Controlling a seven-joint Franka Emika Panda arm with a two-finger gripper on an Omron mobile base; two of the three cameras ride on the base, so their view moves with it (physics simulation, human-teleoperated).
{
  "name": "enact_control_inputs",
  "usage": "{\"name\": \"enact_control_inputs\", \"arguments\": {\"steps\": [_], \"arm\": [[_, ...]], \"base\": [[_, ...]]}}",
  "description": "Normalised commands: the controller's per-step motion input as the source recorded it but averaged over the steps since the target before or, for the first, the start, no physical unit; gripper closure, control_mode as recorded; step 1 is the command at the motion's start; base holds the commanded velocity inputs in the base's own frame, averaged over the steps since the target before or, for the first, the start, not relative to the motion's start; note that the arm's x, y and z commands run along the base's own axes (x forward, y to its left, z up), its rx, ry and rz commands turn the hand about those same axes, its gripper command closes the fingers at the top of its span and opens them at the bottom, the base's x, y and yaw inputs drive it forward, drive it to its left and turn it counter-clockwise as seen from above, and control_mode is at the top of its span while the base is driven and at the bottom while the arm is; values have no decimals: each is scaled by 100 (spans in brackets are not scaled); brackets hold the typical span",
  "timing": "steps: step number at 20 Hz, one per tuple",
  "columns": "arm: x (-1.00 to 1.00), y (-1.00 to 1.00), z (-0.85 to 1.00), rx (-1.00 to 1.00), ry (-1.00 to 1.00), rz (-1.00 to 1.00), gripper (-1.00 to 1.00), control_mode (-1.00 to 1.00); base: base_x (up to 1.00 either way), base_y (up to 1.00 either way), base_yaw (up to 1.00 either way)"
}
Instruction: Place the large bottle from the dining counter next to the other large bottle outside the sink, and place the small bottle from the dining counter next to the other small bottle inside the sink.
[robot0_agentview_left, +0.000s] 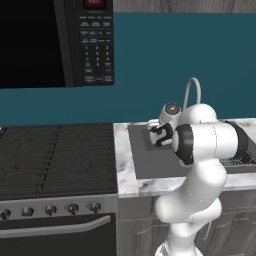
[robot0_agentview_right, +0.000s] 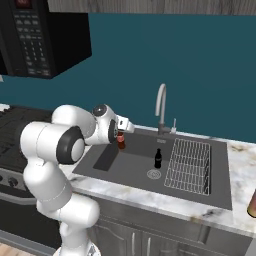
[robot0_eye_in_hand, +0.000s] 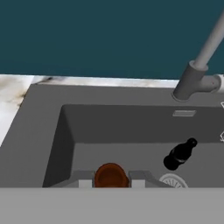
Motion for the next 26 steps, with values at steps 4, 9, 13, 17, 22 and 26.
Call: {"name": "enact_control_inputs", "arguments": {"steps": [4, 9, 13, 17, 22, 26], "arm": [[4, -2, -2, 0, 0, 0, 100, -100], [0, -8, -6, 0, 0, 0, 100, -100], [0, -15, -11, 0, 0, 0, 100, -100], [0, -19, -15, 0, 0, 0, 100, -100], [1, -19, -17, 0, 0, 0, 100, -100], [0, -18, -19, 0, 0, 0, 100, -100]], "base": [[0, 0, 0], [0, 0, 0], [0, 0, 0], [0, 0, 0], [0, 0, 0], [0, 0, 0]]}}
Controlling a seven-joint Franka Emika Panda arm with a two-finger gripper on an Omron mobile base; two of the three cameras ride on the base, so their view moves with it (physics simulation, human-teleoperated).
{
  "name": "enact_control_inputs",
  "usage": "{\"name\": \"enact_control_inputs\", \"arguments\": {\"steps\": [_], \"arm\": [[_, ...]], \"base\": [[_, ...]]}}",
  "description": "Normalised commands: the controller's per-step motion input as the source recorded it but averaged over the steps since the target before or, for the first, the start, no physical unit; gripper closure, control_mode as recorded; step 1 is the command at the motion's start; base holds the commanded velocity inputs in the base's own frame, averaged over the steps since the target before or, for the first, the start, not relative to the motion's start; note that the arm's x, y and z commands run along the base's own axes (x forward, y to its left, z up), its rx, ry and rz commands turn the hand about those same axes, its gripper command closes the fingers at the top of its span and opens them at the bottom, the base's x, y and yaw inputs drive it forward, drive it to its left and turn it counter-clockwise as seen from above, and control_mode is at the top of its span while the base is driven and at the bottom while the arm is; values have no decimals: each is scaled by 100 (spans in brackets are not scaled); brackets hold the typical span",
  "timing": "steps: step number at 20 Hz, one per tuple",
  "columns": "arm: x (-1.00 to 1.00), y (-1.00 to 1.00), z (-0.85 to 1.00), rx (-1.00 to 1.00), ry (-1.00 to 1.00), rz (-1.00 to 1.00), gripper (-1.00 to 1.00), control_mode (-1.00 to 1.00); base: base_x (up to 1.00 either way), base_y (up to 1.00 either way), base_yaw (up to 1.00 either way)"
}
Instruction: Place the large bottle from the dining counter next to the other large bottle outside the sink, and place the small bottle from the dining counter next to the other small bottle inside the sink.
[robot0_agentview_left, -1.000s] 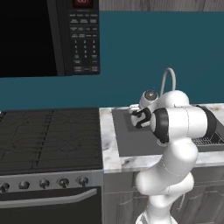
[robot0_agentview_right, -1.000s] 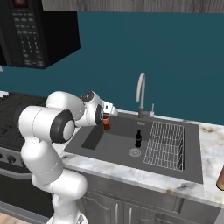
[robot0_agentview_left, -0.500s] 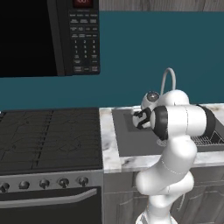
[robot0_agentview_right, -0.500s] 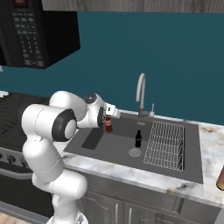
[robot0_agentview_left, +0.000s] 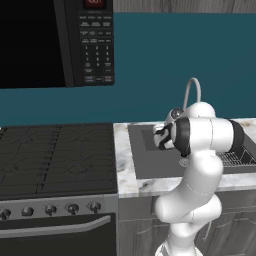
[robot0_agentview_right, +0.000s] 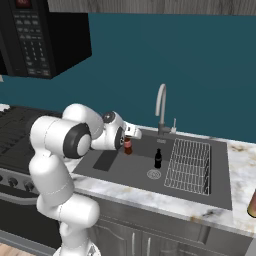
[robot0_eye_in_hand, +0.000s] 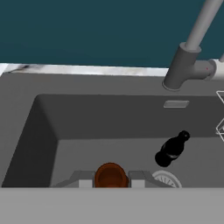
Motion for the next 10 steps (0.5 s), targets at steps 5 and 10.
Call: {"name": "enact_control_inputs", "arguments": {"steps": [5, 10], "arm": [[3, -10, -18, 0, 0, 0, 100, -100], [10, -3, -21, 0, 0, 0, 100, -100]], "base": [[0, 0, 0], [0, 0, 0]]}}
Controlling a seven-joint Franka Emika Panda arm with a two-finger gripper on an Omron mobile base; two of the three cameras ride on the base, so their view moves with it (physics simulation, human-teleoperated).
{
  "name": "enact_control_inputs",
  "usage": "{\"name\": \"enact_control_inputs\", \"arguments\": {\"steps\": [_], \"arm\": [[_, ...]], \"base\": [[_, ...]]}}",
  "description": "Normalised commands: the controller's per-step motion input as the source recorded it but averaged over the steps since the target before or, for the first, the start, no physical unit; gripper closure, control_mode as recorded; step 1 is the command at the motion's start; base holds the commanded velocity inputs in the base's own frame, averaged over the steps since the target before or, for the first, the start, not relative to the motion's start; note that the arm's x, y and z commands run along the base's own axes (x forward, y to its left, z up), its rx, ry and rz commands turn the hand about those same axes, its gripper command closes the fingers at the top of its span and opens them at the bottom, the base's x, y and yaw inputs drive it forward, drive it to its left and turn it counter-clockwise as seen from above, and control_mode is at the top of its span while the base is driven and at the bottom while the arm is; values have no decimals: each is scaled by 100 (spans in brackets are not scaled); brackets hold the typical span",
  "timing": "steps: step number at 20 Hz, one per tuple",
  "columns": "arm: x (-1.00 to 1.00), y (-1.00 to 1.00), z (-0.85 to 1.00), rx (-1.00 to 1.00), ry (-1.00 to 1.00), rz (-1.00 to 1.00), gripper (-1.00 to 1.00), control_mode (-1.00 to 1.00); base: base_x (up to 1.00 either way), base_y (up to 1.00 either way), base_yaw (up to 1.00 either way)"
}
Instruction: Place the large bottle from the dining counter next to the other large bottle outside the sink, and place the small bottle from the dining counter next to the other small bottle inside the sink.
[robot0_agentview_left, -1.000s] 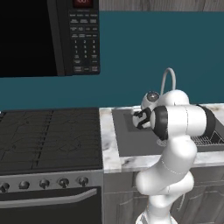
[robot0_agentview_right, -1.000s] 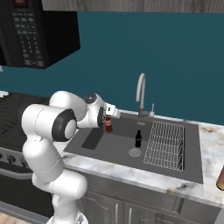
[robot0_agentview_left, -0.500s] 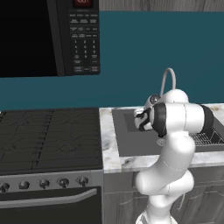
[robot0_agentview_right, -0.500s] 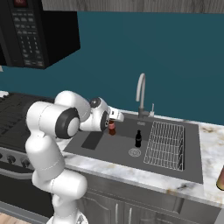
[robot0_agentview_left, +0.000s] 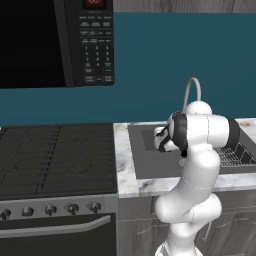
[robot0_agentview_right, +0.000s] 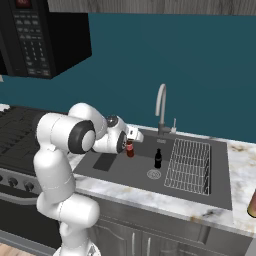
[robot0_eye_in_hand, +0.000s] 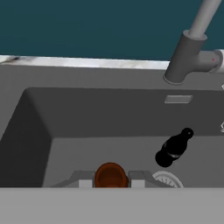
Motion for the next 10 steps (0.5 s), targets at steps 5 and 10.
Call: {"name": "enact_control_inputs", "arguments": {"steps": [5, 10], "arm": [[11, -3, -22, 0, 0, 0, 100, -100], [6, -7, -20, 0, 0, 0, 100, -100]], "base": [[0, 0, 0], [0, 0, 0]]}}
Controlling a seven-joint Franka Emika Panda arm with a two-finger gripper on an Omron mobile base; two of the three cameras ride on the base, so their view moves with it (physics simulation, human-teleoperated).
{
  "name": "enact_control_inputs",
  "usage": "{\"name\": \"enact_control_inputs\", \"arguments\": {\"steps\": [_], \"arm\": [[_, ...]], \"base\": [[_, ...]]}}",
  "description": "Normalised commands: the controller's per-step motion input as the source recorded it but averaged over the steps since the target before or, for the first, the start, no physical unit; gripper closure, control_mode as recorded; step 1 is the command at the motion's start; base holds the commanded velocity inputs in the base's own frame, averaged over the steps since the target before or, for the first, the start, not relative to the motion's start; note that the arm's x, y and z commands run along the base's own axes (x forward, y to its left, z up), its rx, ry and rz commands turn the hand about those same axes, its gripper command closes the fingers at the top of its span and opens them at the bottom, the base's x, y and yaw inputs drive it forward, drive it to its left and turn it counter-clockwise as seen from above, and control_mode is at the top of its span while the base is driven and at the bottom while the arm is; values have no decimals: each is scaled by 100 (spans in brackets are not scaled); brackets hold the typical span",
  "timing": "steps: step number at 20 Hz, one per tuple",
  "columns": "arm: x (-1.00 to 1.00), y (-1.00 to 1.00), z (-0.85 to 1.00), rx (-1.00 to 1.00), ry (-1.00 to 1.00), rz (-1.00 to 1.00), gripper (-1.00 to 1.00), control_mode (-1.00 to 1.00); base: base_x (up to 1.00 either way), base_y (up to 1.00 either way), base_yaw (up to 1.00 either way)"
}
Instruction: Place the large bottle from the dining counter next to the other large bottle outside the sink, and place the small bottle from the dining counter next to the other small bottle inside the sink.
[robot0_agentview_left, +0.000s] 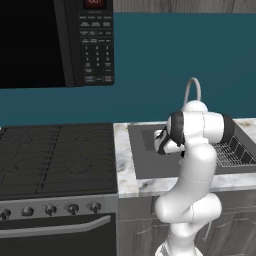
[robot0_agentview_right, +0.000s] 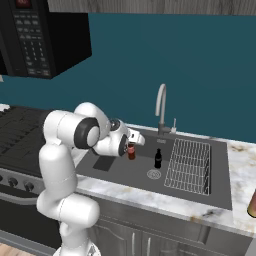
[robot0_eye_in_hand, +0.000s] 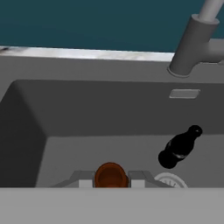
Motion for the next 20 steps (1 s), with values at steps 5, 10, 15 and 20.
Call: {"name": "enact_control_inputs", "arguments": {"steps": [5, 10, 15, 20], "arm": [[2, -11, -20, 0, 0, 0, 100, -100], [7, -14, -21, 0, 0, 0, 100, -100], [13, -14, -23, 0, 0, 0, 100, -100], [12, -16, -24, 0, 0, 0, 100, -100]], "base": [[0, 0, 0], [0, 0, 0], [0, 0, 0], [0, 0, 0]]}}
